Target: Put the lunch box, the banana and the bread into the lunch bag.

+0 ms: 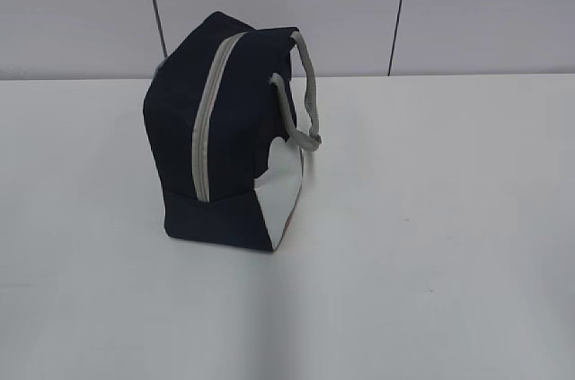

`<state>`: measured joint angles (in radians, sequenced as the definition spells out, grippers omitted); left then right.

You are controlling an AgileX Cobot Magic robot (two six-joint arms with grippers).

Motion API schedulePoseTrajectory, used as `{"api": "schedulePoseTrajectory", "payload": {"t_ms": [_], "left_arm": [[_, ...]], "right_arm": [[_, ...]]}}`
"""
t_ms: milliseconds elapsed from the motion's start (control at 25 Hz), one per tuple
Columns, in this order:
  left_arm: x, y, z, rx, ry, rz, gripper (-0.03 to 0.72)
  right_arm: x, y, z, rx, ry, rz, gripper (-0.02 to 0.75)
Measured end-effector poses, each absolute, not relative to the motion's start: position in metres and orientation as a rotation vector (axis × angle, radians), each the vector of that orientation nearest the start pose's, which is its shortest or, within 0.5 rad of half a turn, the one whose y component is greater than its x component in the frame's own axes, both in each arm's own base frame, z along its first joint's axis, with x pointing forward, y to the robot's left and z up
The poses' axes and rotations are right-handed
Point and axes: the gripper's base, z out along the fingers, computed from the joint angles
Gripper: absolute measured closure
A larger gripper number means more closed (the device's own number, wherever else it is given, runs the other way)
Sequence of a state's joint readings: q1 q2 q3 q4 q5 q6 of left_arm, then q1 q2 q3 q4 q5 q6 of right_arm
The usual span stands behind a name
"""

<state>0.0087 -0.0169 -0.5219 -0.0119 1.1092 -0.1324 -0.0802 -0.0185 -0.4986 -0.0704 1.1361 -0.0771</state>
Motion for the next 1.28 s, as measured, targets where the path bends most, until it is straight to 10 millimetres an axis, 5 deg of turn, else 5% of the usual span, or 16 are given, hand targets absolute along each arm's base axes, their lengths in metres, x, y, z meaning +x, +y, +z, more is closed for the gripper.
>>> {"api": "schedulePoseTrajectory", "payload": {"t_ms": [1280], "left_arm": [[-0.0122, -0.0011, 0.2792, -0.063, 2.053, -0.042, 0.445]], "right_arm": [[-0.0114, -0.0049, 0.2709, 0.011, 2.106, -0.179, 0.215]]}}
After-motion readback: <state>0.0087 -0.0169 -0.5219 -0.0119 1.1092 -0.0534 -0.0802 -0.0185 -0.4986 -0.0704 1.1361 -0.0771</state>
